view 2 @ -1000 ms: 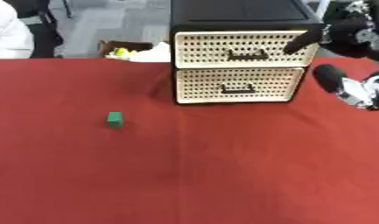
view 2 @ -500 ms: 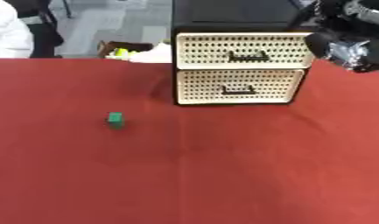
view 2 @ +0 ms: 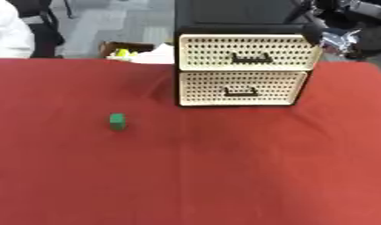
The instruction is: Pick up objects from table and place into drawer.
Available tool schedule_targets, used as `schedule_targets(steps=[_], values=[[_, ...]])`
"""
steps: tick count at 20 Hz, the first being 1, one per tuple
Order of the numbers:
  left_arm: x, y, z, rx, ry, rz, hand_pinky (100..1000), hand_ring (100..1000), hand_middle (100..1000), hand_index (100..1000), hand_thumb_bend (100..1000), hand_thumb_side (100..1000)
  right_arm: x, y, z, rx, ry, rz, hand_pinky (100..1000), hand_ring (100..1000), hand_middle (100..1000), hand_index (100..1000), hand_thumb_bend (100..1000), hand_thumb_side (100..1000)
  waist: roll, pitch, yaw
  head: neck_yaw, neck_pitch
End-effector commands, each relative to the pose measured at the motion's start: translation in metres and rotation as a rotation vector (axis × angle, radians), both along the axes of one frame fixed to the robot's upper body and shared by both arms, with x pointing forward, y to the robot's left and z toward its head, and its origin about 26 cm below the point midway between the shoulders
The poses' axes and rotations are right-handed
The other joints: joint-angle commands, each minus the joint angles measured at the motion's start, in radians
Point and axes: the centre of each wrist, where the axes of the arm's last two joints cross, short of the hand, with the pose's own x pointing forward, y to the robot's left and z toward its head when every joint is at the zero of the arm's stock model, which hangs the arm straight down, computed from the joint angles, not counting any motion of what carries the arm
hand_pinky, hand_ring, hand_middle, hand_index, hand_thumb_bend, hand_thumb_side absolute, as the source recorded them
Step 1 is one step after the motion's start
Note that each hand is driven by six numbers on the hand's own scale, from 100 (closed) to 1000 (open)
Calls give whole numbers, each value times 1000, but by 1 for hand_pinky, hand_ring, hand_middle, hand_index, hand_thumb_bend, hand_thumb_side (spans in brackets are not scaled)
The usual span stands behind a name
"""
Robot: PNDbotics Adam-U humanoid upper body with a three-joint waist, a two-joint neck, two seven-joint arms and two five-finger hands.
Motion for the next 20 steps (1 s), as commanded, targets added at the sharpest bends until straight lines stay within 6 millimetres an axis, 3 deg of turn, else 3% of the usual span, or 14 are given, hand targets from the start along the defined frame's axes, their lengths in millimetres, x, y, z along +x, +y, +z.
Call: schedule_targets(steps=[1,20], values=[[-1,-1,10,20,-35,-12,562,615,703,779,100,902,2,-4,8,-2,-11,-30,100,100,100,756,100,1000,-2,-12,3,-5,-13],[0,-4,12,18,-40,-25,562,616,703,771,100,907,22,8,-6,-20,82,-27,100,100,100,753,100,1000,0,8,23,-19,-23]])
